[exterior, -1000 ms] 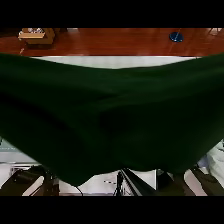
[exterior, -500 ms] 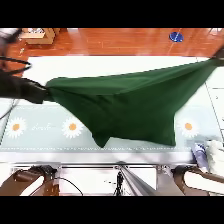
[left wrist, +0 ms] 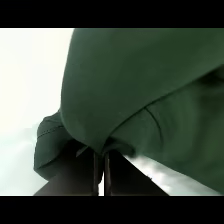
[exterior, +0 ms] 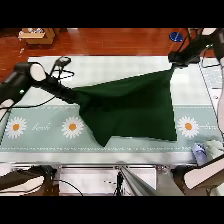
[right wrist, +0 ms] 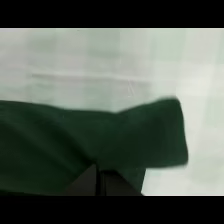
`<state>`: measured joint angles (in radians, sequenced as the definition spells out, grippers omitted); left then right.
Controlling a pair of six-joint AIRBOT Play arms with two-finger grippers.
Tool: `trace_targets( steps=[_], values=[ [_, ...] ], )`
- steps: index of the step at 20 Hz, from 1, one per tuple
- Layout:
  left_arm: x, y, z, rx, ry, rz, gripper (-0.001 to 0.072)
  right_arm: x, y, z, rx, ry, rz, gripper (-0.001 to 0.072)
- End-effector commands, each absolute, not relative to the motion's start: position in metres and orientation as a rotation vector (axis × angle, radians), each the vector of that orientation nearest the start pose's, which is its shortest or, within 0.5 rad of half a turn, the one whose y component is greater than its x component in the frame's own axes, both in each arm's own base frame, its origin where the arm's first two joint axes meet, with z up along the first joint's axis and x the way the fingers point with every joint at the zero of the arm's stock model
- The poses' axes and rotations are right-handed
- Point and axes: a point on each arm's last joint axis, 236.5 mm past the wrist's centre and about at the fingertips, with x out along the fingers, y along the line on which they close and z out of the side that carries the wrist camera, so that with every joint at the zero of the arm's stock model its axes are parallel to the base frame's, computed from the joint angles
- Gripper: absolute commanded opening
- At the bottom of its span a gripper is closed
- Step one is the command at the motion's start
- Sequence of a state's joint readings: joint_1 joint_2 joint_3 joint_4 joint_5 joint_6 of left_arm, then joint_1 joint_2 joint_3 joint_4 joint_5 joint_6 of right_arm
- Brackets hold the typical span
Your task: Fold the shirts.
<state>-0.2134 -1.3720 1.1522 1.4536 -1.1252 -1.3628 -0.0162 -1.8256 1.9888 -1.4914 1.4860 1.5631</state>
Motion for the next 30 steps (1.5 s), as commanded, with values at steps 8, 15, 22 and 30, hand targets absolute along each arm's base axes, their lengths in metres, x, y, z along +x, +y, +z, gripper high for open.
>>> trace_targets(
  steps=[8, 15, 22, 30],
  values=[
    [0.371, -0.013, 0.017, 0.111, 1.427, -0.099, 0.0552, 0.472, -0.046, 0.064, 0.066, 1.369, 0.012, 0.0478],
    [0.280, -0.077, 0.008, -0.274, 1.497, -0.365, 0.0552, 0.387, -0.051, 0.039, 0.291, 1.462, 0.070, 0.0478],
    [0.221, -0.166, -0.013, -0.254, 1.628, -0.619, 0.0552, 0.311, -0.004, -0.021, 0.415, 1.548, 0.210, 0.0533],
    [0.186, -0.227, -0.039, -0.210, 1.634, -0.723, 0.0632, 0.280, 0.014, -0.031, 0.423, 1.471, 0.226, 0.0533]
  ],
)
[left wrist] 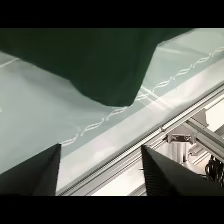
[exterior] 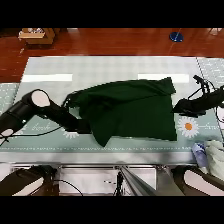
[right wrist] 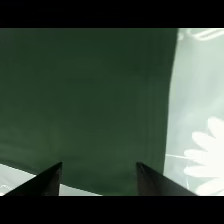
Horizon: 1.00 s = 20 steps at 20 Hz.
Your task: Fold the shirts.
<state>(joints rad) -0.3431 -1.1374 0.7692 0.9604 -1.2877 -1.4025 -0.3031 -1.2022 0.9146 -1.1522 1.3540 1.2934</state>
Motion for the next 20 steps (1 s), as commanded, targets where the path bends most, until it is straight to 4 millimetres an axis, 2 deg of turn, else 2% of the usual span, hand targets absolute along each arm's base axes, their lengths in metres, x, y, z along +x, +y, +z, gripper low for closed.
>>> trace_targets(
  steps=[1, 2, 3, 6, 9, 11, 12, 13, 14, 15, 16, 20],
  values=[
    [0.181, -0.230, -0.045, -0.196, 1.661, -0.730, 0.0632, 0.278, 0.015, -0.031, 0.423, 1.472, 0.226, 0.0533],
    [0.176, -0.233, -0.052, -0.189, 1.689, -0.734, 0.0643, 0.275, 0.016, -0.032, 0.424, 1.478, 0.228, 0.0533],
    [0.172, -0.237, -0.058, -0.194, 1.719, -0.737, 0.0701, 0.270, 0.017, -0.034, 0.428, 1.494, 0.234, 0.0533],
    [0.176, -0.242, -0.074, -0.223, 1.744, -0.718, 0.0701, 0.255, 0.015, -0.044, 0.410, 1.550, 0.227, 0.0583],
    [0.186, -0.243, -0.088, -0.234, 1.733, -0.682, 0.0680, 0.243, 0.005, -0.055, 0.369, 1.591, 0.190, 0.0583],
    [0.191, -0.243, -0.097, -0.240, 1.729, -0.659, 0.0677, 0.242, 0.003, -0.057, 0.363, 1.596, 0.186, 0.0582],
    [0.194, -0.243, -0.102, -0.243, 1.727, -0.647, 0.0652, 0.242, 0.003, -0.057, 0.364, 1.595, 0.181, 0.0582],
    [0.194, -0.243, -0.106, -0.243, 1.735, -0.641, 0.0442, 0.243, 0.001, -0.058, 0.361, 1.593, 0.170, 0.0583],
    [0.193, -0.242, -0.109, -0.242, 1.745, -0.637, 0.0150, 0.242, -0.004, -0.059, 0.350, 1.598, 0.148, 0.0582],
    [0.193, -0.242, -0.109, -0.240, 1.746, -0.639, 0.0043, 0.240, -0.009, -0.061, 0.338, 1.609, 0.127, 0.0582],
    [0.193, -0.242, -0.109, -0.231, 1.742, -0.650, 0.0023, 0.237, -0.014, -0.061, 0.343, 1.618, 0.110, 0.0582],
    [0.191, -0.243, -0.105, -0.211, 1.737, -0.685, 0.0022, 0.213, -0.028, -0.075, 0.487, 1.657, 0.042, 0.0582]
  ],
)
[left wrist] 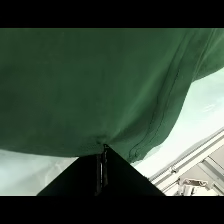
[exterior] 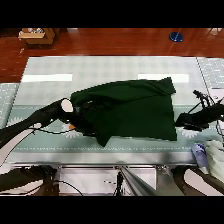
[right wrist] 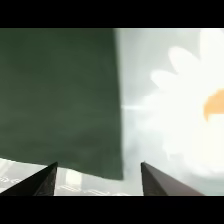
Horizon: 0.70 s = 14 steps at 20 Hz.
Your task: Fold the shirts.
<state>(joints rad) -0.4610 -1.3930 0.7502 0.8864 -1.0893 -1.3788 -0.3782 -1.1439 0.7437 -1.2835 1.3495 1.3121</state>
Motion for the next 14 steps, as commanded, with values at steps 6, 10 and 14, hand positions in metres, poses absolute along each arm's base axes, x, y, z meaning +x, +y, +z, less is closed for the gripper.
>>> trace_targets(
  steps=[6, 10, 14],
  values=[
    [0.208, -0.250, -0.070, -0.194, 1.616, -0.749, 0.0022, 0.198, 0.006, -0.108, 0.671, 1.643, 0.058, 0.0566],
    [0.221, -0.244, -0.054, -0.218, 1.558, -0.741, 0.0022, 0.193, 0.027, -0.119, 0.800, 1.669, 0.078, 0.0344],
    [0.247, -0.231, -0.031, -0.250, 1.461, -0.721, 0.0022, 0.217, 0.043, -0.098, 0.846, 1.569, 0.193, 0.0026]
  ],
)
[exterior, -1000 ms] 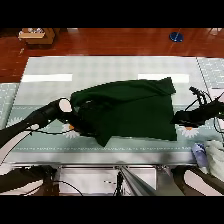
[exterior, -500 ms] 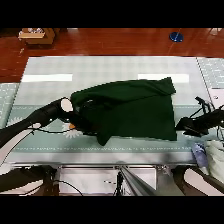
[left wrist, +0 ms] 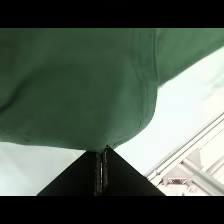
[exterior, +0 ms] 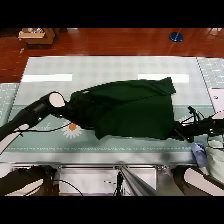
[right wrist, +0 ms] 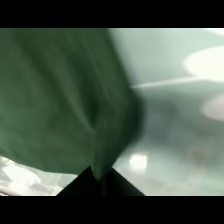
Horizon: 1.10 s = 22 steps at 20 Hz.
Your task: Fold the shirts.
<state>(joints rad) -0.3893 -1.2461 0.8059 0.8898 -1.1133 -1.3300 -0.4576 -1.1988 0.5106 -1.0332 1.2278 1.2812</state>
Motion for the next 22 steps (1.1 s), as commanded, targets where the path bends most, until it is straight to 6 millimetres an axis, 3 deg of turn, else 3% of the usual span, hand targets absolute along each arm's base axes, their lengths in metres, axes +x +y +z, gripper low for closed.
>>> trace_targets(
  steps=[1, 2, 4, 5, 7, 9, 11, 13, 15, 17, 19, 22],
  values=[
    [0.260, -0.228, -0.015, -0.259, 1.403, -0.718, 0.0022, 0.229, 0.047, -0.077, 0.827, 1.510, 0.259, 0.0026],
    [0.276, -0.225, 0.010, -0.257, 1.317, -0.724, 0.0022, 0.244, 0.048, -0.052, 0.810, 1.437, 0.303, 0.0026],
    [0.308, -0.219, 0.082, -0.235, 1.098, -0.742, 0.0022, 0.283, 0.051, 0.024, 0.761, 1.202, 0.381, 0.0025],
    [0.321, -0.215, 0.128, -0.223, 0.971, -0.747, 0.0022, 0.303, 0.055, 0.077, 0.736, 1.043, 0.430, 0.0025],
    [0.332, -0.206, 0.231, -0.190, 0.707, -0.752, 0.0022, 0.323, 0.068, 0.196, 0.691, 0.726, 0.524, 0.0025],
    [0.320, -0.193, 0.340, -0.134, 0.435, -0.747, 0.0022, 0.318, 0.073, 0.299, 0.604, 0.482, 0.540, 0.0025],
    [0.290, -0.174, 0.433, -0.039, 0.196, -0.704, 0.0021, 0.295, 0.077, 0.392, 0.485, 0.281, 0.515, 0.0024],
    [0.251, -0.153, 0.506, 0.032, 0.002, -0.643, 0.0021, 0.266, 0.082, 0.461, 0.380, 0.135, 0.473, 0.0024],
    [0.212, -0.140, 0.550, 0.047, -0.108, -0.612, 0.0021, 0.236, 0.083, 0.506, 0.306, 0.028, 0.405, 0.0024],
    [0.179, -0.136, 0.562, 0.059, -0.137, -0.623, 0.0020, 0.209, 0.092, 0.534, 0.263, -0.041, 0.389, 0.0024],
    [0.154, -0.132, 0.554, 0.067, -0.106, -0.627, 0.0021, 0.189, 0.104, 0.542, 0.250, -0.045, 0.403, 0.0024],
    [0.130, -0.113, 0.524, 0.068, 0.015, -0.562, 0.0021, 0.175, 0.106, 0.520, 0.223, 0.061, 0.355, 0.0024]
  ],
)
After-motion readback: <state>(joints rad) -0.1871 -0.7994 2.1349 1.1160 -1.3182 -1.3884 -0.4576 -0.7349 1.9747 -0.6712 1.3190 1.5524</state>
